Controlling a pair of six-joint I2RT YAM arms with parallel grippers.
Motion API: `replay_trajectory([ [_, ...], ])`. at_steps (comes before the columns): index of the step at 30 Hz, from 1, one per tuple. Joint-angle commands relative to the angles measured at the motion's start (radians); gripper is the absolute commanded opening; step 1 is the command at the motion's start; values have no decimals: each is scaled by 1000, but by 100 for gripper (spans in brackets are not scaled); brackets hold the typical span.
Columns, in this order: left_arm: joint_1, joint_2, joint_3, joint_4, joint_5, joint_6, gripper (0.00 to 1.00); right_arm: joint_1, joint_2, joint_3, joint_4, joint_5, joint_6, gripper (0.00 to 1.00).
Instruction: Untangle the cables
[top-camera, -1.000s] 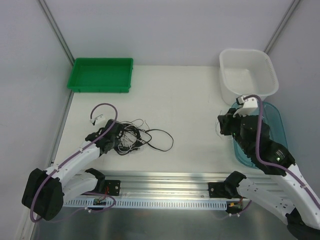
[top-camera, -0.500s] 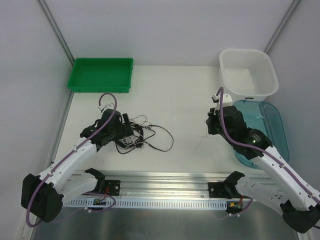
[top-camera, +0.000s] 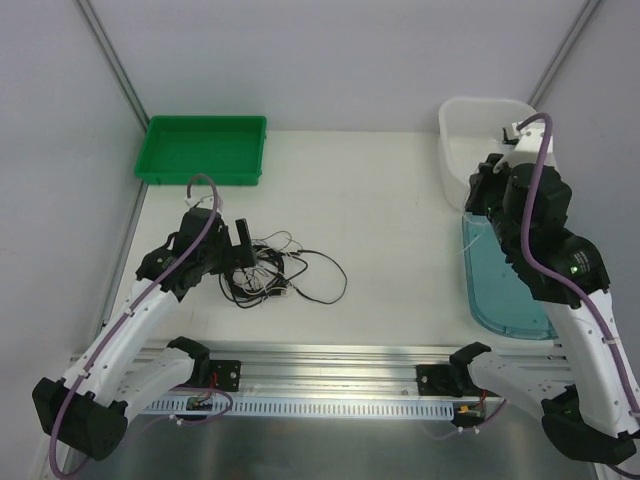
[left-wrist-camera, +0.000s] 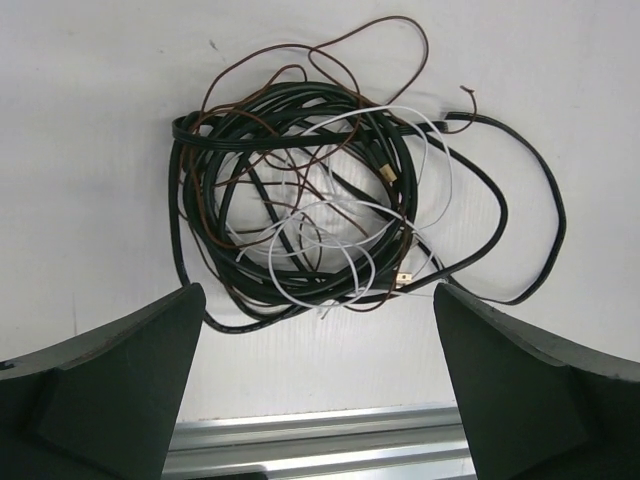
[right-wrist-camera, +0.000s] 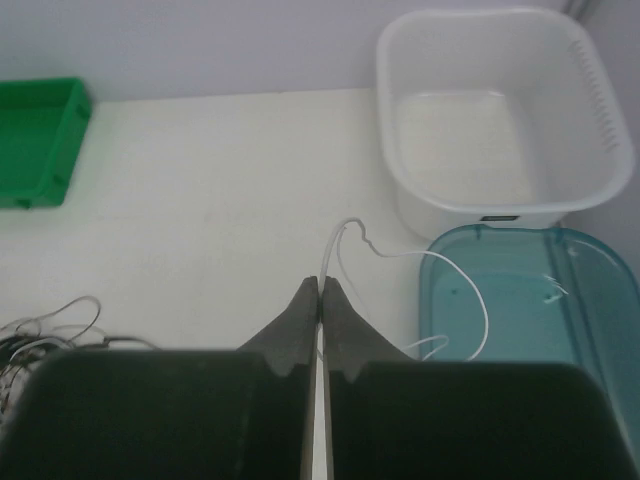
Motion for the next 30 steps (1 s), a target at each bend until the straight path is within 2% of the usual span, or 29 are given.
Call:
replay_trajectory([
  [1,17,-35,-2,-44,-22,74,99,-90,29,62,-44,141,-34,1],
  [6,20,-71,-59,-32,-111,108,99,-262,-7,-4,3,172,15,1],
  [11,20,-106,-79,-33,-190,114,99,-452,-33,-178,60,132,138,1],
  [16,21,-114,-82,-33,-195,111,99,-607,-13,-358,128,28,273,1],
  [19,20,-114,-87,-33,-192,111,99,-644,7,-447,155,11,330,3],
  [22,21,-110,-87,-35,-188,112,99,-663,42,-487,157,14,364,27],
  [23,20,-109,-85,-33,-186,112,99,-667,53,-492,151,15,368,51],
  [26,20,-109,-88,-35,-184,111,99,-674,85,-481,109,14,370,86],
  [30,20,-107,-88,-33,-184,109,99,-651,40,-475,132,-104,321,99],
])
